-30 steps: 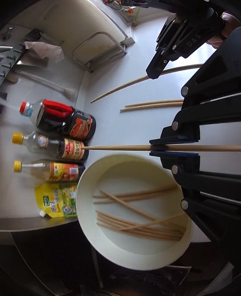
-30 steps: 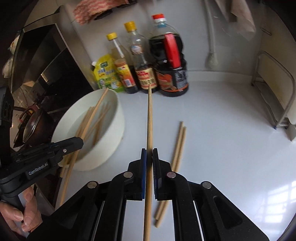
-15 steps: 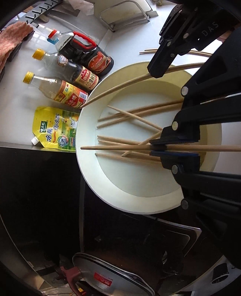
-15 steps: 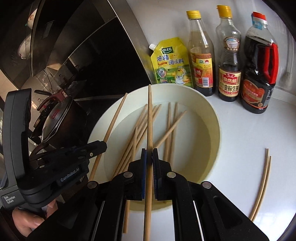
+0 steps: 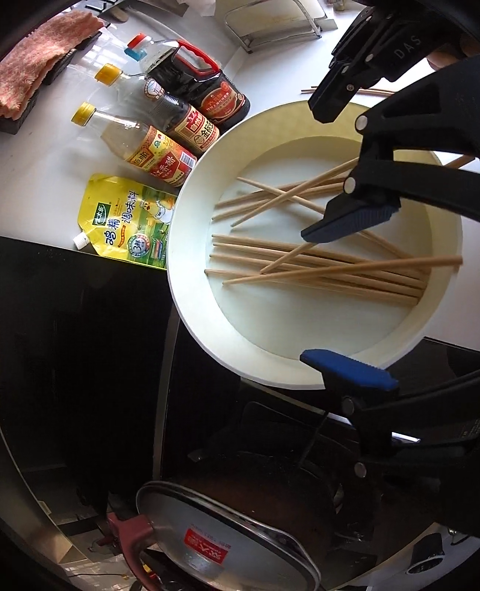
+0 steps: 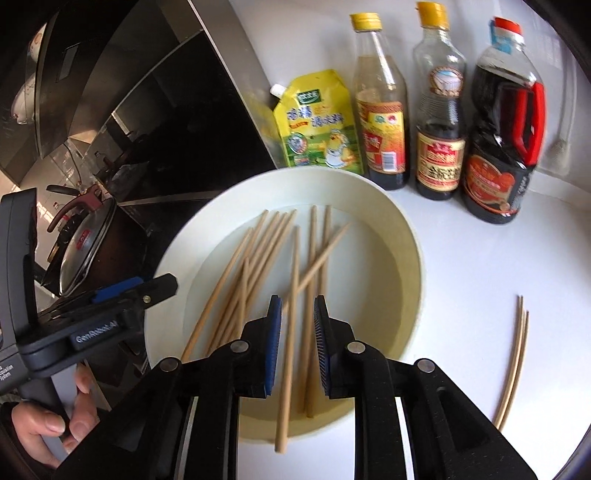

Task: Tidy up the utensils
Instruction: 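Carry the left tool's chopstick into the basin and open it while the right tool releases its chopstick, then move both open tools back to the last chopsticks on the counter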

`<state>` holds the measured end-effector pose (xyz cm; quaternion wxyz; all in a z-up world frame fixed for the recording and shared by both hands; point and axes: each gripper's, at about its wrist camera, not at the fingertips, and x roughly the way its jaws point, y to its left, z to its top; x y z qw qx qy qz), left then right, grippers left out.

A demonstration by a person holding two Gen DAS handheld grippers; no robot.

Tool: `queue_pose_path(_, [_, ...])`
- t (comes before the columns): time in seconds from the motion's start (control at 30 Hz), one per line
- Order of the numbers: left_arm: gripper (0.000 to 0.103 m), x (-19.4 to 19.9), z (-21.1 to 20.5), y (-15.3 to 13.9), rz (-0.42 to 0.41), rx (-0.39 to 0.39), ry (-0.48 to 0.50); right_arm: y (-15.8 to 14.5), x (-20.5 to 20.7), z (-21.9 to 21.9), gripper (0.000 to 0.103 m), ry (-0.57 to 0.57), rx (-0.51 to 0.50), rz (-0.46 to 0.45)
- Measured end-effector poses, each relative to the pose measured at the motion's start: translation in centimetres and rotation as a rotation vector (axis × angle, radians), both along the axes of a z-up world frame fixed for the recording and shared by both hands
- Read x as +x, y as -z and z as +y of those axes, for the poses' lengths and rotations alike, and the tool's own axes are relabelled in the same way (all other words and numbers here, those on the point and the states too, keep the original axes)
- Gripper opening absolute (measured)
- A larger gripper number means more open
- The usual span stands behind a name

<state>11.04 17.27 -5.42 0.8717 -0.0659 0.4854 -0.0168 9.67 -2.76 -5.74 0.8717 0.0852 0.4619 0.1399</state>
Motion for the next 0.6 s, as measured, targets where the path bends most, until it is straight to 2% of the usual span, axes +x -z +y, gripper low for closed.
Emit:
queue_pose_path(0.27, [0.059,-1.6,-0.9,-0.1,0.020,-0.007,0.034,-0.4,-2.5,-2.1,0.020,0.031,-0.015,-0.003])
queue_pose_path(0.6, [0.062,-3.5,-4.4,-1.9,-0.011,-0.019,0.094,-1.6,-5.7,-5.2,0.024,0.071,-0.025,-0.024])
